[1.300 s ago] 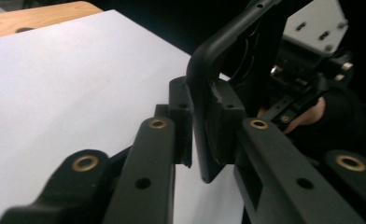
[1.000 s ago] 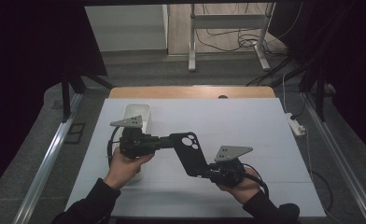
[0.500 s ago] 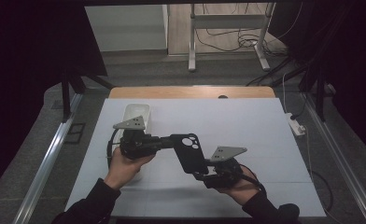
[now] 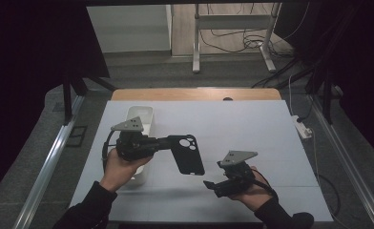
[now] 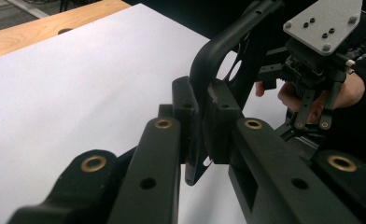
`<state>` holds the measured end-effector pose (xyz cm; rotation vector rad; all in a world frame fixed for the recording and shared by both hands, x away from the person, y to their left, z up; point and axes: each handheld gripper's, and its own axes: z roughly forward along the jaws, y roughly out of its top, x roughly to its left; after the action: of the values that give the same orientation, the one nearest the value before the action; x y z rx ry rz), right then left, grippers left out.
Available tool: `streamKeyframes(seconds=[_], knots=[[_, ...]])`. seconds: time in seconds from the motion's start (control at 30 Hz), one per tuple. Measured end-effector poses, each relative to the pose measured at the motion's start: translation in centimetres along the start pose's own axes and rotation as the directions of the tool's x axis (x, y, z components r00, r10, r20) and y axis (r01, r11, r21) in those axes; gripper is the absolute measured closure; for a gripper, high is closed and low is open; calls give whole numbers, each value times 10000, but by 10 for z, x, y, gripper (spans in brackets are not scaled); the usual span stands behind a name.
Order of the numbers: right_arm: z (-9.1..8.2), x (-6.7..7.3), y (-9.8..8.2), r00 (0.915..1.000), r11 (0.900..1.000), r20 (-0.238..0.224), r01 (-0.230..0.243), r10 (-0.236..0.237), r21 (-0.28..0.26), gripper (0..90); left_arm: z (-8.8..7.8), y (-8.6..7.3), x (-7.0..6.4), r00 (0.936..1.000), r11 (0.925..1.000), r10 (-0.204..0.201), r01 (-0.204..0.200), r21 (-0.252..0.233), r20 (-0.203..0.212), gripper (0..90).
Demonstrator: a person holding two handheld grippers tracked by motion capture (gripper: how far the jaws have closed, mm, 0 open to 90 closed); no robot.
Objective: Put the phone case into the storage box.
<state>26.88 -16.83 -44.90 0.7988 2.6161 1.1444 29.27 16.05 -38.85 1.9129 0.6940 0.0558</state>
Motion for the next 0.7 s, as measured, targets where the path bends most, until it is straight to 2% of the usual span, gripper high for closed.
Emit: streamKeyframes(seconds=[0.3,0.63,0.7], knots=[[-9,-5,-8,9985,9989,315,-442,437,133,78,-11,-2,5,9997,9999,-36,39,95,-237,835],[-17,-6,-19,9962,9972,828,-337,282,663,0,-25,0,7,9987,9999,-80,84,76,-496,835],[-19,-6,-21,9950,9967,880,-528,472,623,0,-28,1,8,9987,9999,-115,117,54,-501,835]])
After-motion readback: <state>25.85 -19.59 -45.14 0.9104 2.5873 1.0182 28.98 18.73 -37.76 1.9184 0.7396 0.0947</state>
